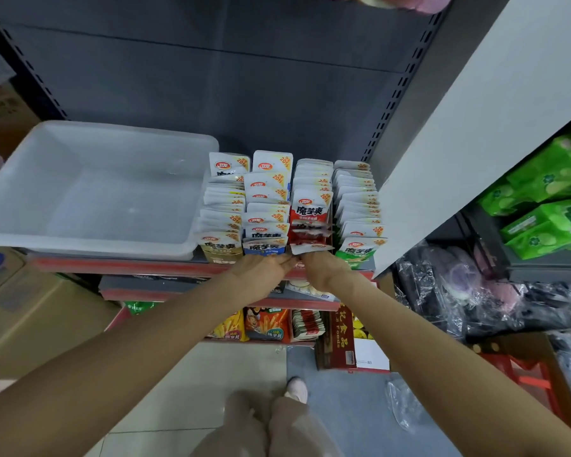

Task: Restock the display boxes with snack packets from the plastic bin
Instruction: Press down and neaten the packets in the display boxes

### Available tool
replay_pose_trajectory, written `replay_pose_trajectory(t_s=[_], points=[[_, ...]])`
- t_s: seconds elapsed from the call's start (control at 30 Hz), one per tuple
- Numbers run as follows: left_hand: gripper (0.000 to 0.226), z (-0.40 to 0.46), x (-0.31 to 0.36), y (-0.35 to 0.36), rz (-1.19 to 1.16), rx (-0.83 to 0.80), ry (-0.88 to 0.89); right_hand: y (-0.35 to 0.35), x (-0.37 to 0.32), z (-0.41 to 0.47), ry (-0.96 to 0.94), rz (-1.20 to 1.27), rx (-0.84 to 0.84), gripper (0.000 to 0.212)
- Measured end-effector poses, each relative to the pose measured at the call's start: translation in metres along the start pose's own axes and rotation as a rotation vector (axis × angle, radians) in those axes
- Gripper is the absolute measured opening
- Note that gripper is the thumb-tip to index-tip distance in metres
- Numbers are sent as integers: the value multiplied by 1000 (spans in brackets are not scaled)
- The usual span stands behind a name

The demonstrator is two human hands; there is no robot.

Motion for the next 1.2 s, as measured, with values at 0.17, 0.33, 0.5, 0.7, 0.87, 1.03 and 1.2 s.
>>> replay_pose_trajectory(t_s=[0.17, 0.33, 0.5, 0.7, 0.87, 1.03, 1.2], points=[[74, -4, -4, 0, -58, 86, -42, -36, -1, -22, -80, 29, 226, 56], [40, -24, 20, -72, 258, 633, 122, -88, -8, -30, -134, -114, 459, 54], [35, -14, -7, -98, 263, 630, -90, -107, -14, -22, -164, -217, 462, 47], [56, 3, -39, -104, -64, 532, -267, -124, 4, -16, -98, -194, 621, 45], [49, 17, -44, -117, -114, 556, -298, -130, 7, -7, -92, -161, 640, 39], [46, 26, -46, -114, -46, 485, -343, -134, 18, -2, -68, -144, 637, 37], [37, 36, -45, -123, -9, 485, -394, -133, 20, 2, -112, -186, 592, 22]])
Point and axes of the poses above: each hand's wrist, its own z-axis towards the middle knuckle, its own y-axis out of the palm, x = y × z, the point moved 10 cm from there along z, towards the middle knuckle, and after that the axes turned 5 degrees about x, right-handed, at the moved point
